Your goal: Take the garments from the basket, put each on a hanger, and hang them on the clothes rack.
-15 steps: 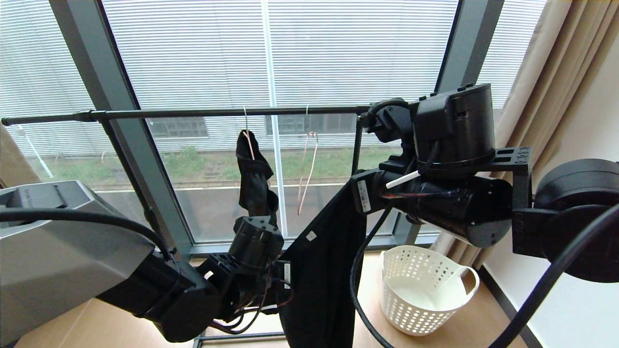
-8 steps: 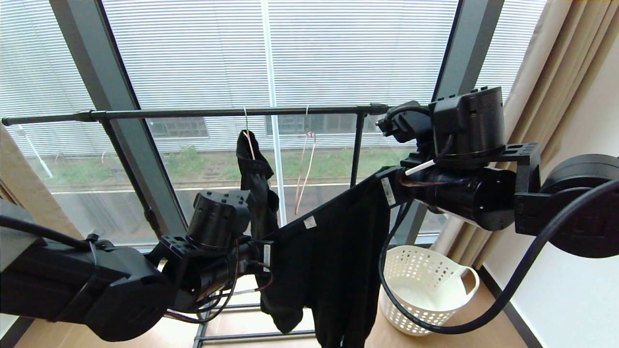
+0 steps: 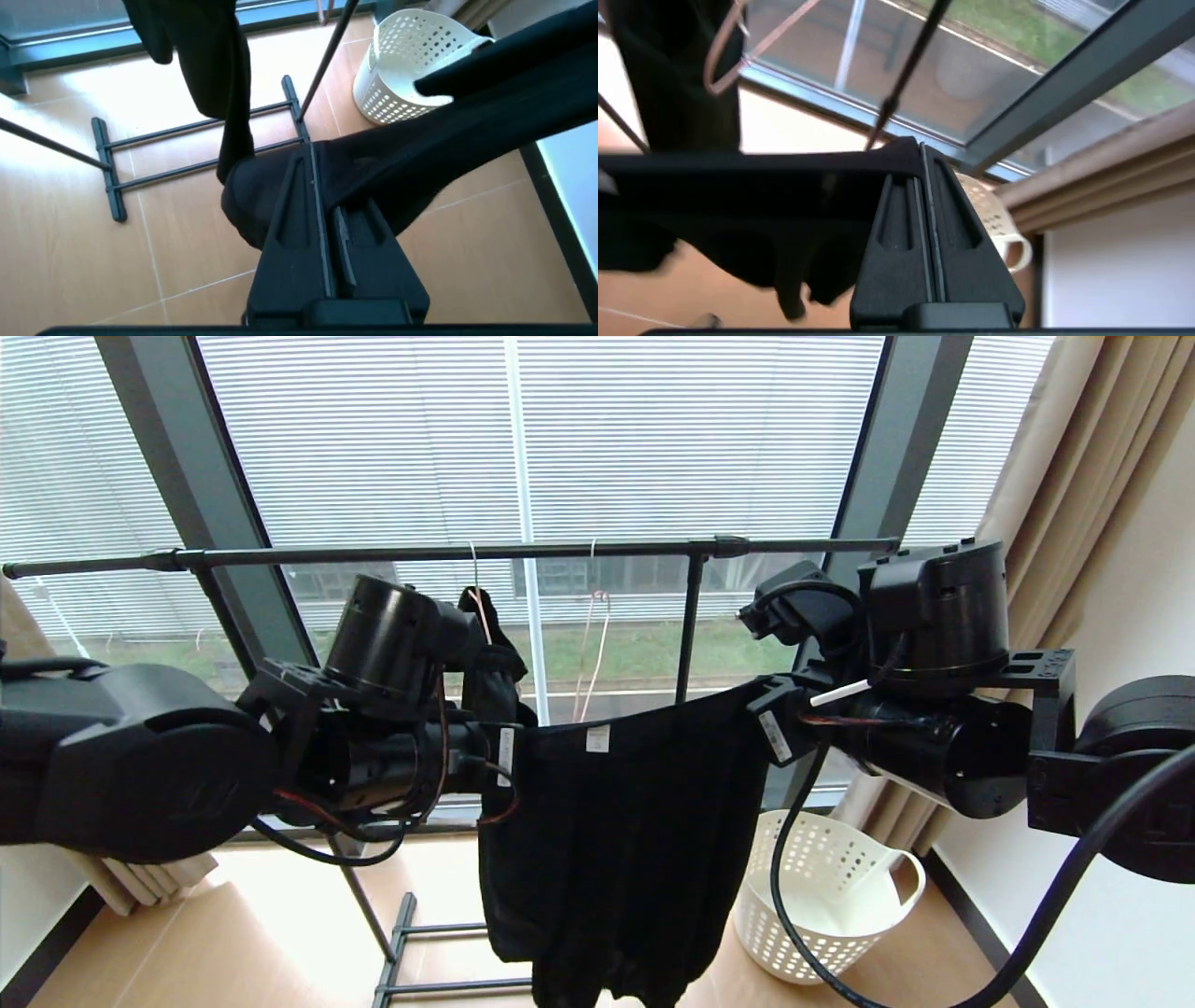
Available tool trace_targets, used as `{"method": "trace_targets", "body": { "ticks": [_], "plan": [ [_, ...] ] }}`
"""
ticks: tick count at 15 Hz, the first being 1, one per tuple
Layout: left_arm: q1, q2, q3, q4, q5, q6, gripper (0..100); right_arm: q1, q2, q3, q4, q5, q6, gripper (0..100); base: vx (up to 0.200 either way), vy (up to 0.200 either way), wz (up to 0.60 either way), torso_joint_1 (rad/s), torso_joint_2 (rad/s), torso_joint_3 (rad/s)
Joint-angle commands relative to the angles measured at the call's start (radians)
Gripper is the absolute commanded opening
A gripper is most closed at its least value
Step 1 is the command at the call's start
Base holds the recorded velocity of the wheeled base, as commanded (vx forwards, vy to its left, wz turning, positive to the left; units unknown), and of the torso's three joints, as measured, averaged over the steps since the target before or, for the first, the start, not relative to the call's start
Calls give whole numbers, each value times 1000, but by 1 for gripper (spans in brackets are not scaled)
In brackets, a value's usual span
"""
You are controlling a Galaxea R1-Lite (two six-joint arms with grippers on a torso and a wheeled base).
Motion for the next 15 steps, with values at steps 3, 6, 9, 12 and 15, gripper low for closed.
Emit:
{"method": "trace_targets", "body": {
  "ticks": [3, 6, 9, 12, 15],
  "plan": [
    [-10, -10, -120, 116, -20, 43, 0, 26, -27, 15, -12, 2, 3, 0, 0, 0, 0, 0, 0, 0],
    [-21, -10, -122, 116, -21, 48, 0, 29, -29, 28, -64, 2, 1, 0, 0, 0, 0, 0, 0, 0],
    [-16, 3, -158, 110, -58, 58, 0, 48, -59, 76, -61, 1, -59, 0, 0, 0, 0, 0, 0, 0],
    [5, 79, -290, 105, -101, 86, 0, 112, -98, 147, -58, 10, -151, 0, 0, 0, 0, 0, 0, 0],
    [8, 168, -422, 111, -101, 103, 0, 209, -91, 159, -9, 11, -149, 0, 0, 0, 0, 0, 0, 0]
  ]
}}
